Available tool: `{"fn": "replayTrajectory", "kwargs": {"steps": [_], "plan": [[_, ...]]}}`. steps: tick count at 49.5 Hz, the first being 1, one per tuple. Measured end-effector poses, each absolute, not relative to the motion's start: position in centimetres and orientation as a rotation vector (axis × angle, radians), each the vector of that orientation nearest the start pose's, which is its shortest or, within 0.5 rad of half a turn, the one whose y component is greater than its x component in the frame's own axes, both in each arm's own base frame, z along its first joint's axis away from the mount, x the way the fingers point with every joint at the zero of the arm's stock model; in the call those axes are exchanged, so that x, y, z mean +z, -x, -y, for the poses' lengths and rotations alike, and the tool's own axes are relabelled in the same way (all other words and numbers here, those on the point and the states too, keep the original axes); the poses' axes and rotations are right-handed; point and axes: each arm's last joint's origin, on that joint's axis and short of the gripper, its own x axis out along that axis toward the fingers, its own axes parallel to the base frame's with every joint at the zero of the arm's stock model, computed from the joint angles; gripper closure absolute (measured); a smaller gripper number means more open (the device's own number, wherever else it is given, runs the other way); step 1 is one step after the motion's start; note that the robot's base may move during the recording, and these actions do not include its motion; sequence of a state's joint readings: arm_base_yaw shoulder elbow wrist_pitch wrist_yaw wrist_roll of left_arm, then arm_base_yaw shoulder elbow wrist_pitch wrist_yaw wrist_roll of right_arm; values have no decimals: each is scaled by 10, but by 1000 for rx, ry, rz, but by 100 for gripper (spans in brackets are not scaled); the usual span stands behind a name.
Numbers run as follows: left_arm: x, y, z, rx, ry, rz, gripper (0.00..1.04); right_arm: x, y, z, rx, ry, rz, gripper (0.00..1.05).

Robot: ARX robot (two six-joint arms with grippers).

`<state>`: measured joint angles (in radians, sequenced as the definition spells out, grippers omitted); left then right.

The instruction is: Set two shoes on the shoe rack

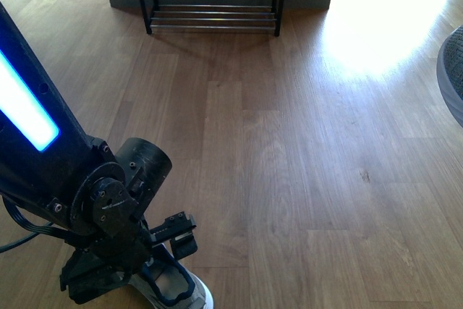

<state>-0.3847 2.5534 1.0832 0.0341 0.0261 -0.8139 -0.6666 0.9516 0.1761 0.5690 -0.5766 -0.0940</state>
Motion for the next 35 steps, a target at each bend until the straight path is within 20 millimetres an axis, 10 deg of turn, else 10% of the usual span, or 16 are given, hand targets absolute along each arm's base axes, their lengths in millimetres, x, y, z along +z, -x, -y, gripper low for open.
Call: {"fn": "replayTrajectory", "kwargs": {"steps": [35], "plan": [[-97,-315,109,378,342,-1478,9,171,-146,95,-82,-27,-172,103]]}}
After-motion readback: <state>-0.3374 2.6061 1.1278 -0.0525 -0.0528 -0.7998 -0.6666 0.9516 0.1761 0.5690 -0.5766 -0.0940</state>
